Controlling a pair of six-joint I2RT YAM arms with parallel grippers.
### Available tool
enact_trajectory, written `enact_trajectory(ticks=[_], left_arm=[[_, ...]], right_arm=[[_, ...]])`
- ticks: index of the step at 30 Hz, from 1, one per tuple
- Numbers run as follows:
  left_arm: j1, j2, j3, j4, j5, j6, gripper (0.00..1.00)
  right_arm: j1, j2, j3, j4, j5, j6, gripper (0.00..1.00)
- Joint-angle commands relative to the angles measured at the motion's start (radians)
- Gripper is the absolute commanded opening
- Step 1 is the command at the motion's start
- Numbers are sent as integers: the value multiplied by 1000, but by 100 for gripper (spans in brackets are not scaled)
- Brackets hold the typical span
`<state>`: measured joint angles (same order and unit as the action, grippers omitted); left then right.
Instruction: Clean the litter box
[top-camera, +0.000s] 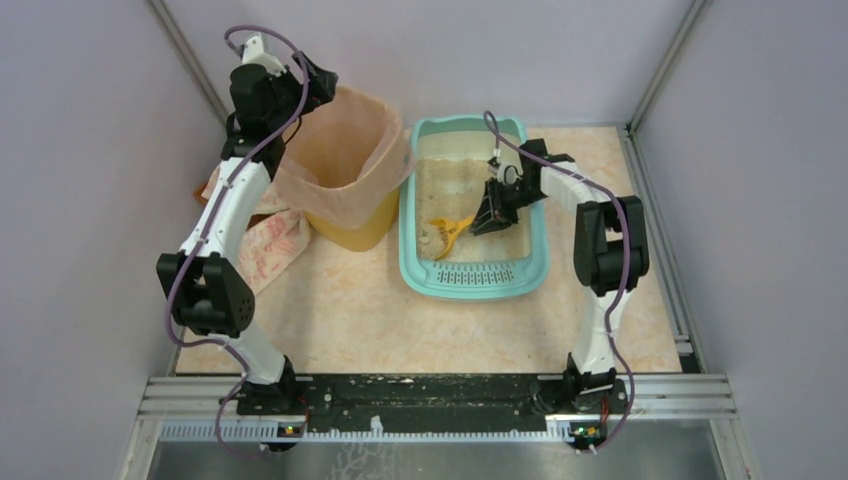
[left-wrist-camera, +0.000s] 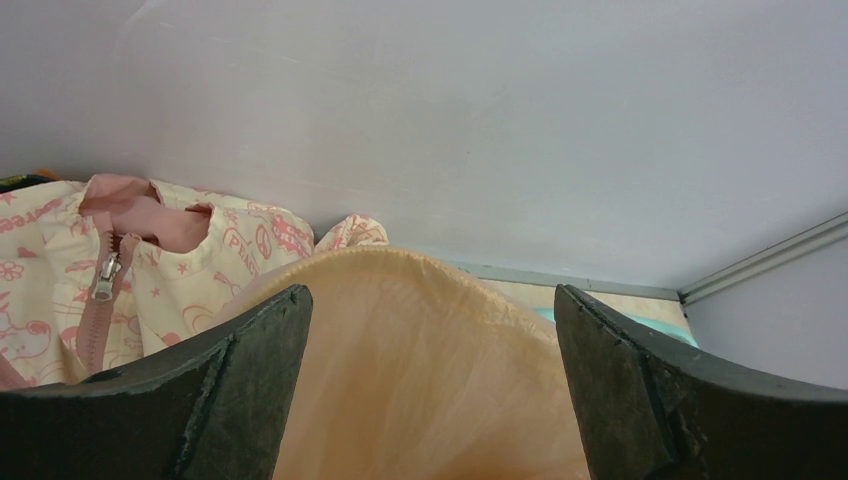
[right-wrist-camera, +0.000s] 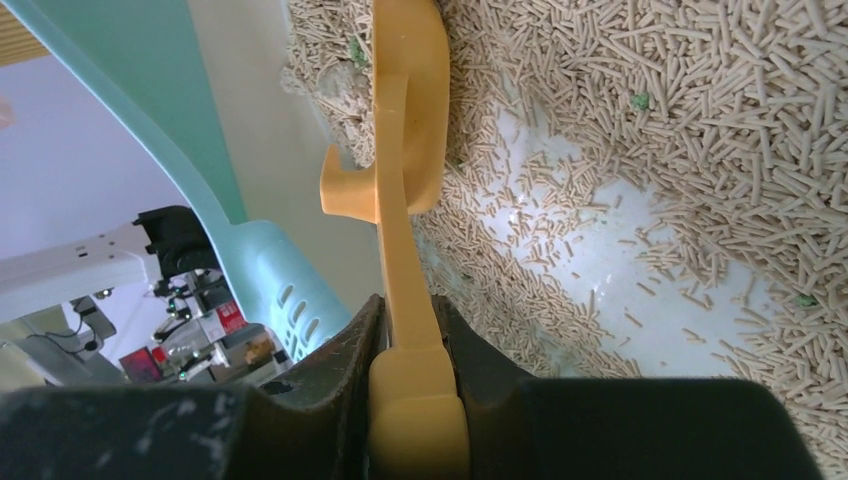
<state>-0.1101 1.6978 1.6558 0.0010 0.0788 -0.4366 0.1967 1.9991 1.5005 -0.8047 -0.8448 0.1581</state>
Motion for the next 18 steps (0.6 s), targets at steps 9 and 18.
enact_trajectory(ticks=[9, 18], left_arm=[[12, -23, -16, 39, 35, -18, 96], [12, -18, -13, 48, 48, -30, 95]], right_arm=[[-25, -50, -82, 269, -209, 162, 0], [-64, -84, -122, 353, -236, 225, 0]])
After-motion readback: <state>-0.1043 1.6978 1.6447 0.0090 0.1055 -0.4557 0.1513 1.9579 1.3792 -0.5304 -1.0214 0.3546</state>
